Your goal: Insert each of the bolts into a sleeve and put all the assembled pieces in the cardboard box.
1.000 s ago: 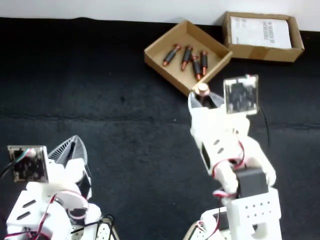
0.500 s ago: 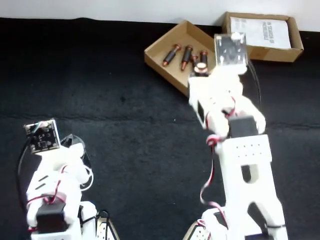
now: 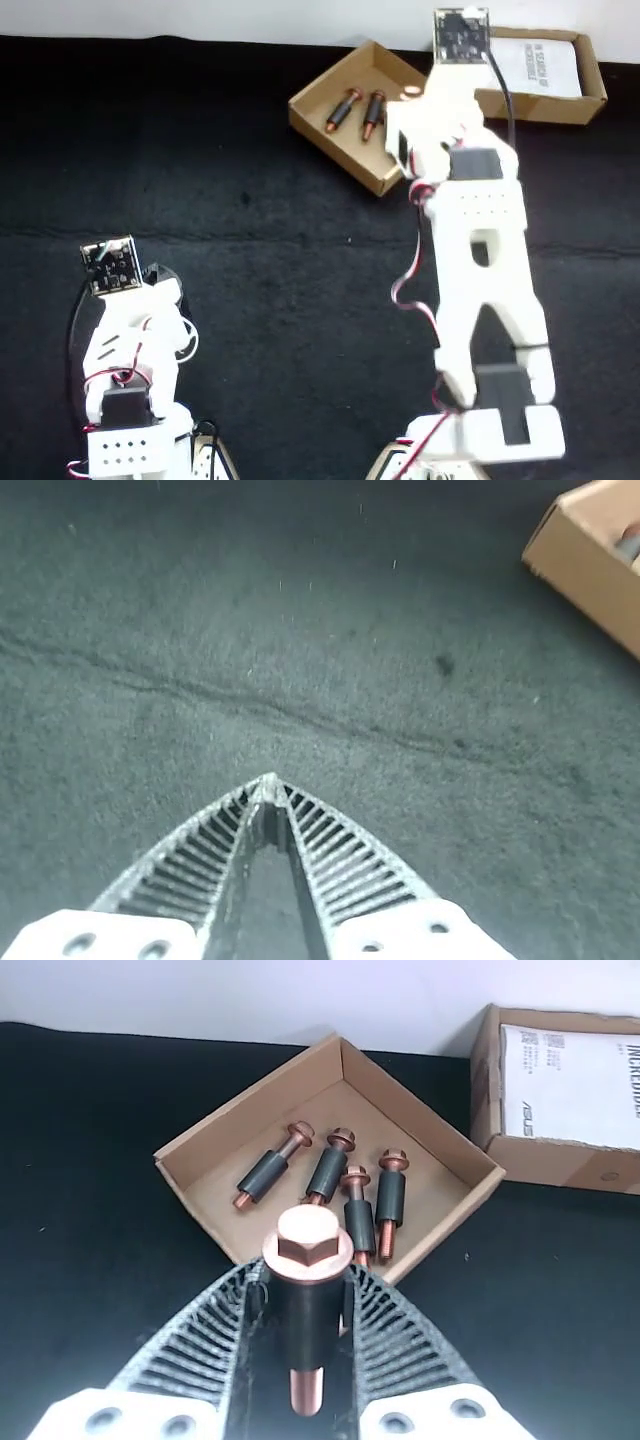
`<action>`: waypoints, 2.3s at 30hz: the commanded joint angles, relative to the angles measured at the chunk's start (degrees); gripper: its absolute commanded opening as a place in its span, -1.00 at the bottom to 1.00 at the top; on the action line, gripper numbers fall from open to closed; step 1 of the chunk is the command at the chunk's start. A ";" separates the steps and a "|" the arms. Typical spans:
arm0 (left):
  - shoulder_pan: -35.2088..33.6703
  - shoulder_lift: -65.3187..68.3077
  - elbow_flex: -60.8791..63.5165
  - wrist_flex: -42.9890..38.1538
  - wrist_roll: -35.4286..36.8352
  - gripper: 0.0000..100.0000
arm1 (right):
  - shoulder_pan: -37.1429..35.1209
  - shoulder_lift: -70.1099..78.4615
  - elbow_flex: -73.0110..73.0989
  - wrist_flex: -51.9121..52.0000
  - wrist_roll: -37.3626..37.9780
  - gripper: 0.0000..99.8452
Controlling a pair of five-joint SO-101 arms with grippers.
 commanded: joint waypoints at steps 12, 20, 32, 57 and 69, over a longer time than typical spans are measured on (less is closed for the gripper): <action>-0.04 -1.10 1.10 5.27 -0.35 -0.98 | 0.66 33.54 -34.51 -0.31 0.62 -0.99; -0.04 -1.01 1.10 5.10 -0.35 -0.98 | 0.66 52.00 -49.54 -0.31 0.62 -0.99; 0.04 -1.01 1.10 5.10 -0.35 -0.97 | 0.31 63.96 -62.99 4.79 0.44 -0.62; 0.13 -0.92 1.10 5.19 -0.35 -0.97 | 3.38 47.96 -96.84 53.14 0.35 -0.51; 0.13 -0.92 1.10 5.36 -0.35 -0.97 | 4.97 28.79 -96.48 53.32 0.35 -0.51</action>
